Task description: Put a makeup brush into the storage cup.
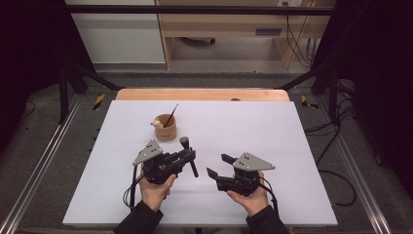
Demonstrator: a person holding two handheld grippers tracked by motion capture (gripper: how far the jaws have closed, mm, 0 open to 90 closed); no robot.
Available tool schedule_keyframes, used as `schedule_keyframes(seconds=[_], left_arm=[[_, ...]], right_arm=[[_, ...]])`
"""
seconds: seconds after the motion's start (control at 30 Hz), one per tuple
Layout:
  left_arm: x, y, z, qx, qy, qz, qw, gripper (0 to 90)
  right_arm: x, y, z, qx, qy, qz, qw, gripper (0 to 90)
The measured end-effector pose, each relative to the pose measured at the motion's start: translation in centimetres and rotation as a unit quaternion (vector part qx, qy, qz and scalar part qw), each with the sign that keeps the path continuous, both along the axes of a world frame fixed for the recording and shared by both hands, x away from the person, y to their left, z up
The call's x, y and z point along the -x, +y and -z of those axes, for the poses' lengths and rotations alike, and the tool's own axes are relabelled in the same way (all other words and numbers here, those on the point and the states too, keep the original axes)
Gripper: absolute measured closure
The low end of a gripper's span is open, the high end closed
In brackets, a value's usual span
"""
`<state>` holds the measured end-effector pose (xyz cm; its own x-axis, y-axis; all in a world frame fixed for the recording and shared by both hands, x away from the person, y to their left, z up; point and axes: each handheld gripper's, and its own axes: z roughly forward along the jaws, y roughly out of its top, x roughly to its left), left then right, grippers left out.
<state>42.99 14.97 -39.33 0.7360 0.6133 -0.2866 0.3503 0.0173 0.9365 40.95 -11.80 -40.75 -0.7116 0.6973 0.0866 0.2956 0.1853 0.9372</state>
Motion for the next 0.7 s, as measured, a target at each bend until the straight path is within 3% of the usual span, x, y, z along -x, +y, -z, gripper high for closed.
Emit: schedule_keyframes(seconds=[0.23, 0.7], left_arm=[[-0.1, 1.4, -0.4, -0.001, -0.002, -0.005, 1.0, 76.9], [-0.5, 3.1, -0.9, -0.025, -0.004, -0.03, 0.9992, 76.8]], right_arm=[[-0.3, -1.8, -0.6, -0.01, -0.004, 0.025, 0.9996, 23.1], [-0.8, -5.0, -0.8, -0.009, -0.001, 0.057, 0.9984, 13.7]])
